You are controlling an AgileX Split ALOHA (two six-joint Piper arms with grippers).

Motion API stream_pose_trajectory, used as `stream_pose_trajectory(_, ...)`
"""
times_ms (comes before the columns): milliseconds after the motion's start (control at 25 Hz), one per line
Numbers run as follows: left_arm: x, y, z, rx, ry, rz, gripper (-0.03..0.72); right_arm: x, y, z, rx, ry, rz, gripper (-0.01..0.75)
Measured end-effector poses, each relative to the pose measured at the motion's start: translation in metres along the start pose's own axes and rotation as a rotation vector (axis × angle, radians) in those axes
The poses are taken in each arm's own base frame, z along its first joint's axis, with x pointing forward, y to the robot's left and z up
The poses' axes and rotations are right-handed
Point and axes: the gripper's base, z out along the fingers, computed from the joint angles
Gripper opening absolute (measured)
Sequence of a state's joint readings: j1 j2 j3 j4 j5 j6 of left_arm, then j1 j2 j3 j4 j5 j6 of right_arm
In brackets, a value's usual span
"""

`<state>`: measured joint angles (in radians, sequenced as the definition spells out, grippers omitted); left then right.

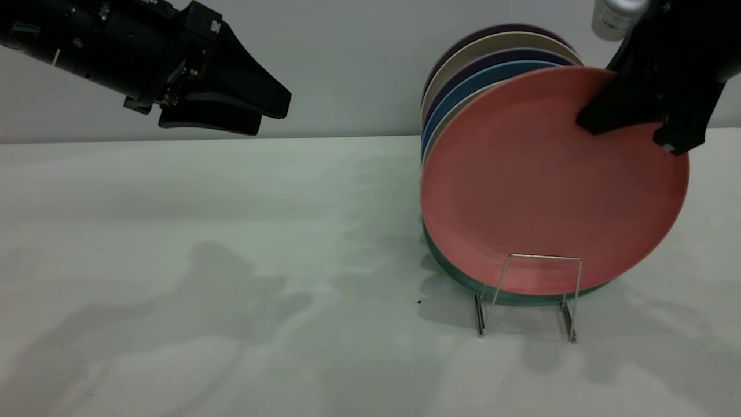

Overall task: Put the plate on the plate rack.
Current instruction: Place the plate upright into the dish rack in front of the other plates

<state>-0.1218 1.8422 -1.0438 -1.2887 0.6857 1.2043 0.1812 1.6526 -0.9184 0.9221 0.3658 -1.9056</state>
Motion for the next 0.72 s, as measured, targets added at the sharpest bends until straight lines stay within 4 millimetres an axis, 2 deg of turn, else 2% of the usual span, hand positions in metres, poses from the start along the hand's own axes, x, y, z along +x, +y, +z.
stream_pose_trajectory(480, -0.0001, 0.0001, 0.0, -0.001, -0.001, -0.001, 0.52, 0.0017, 0.0007, 0.0035, -0.006, 0.004, 0.006, 0.093)
stream_pose_trajectory(640, -0.0001, 0.0001, 0.0, -0.001, -0.001, -0.001, 0.519, 0.0016, 0.0009, 0.0035, -0.008, 0.004, 0.006, 0.143)
stream_pose_trajectory(720, -0.0001, 0.0001, 0.0, -0.001, -0.001, -0.001, 0.519, 0.0016, 0.0009, 0.0035, -0.008, 0.003, 0.006, 0.203)
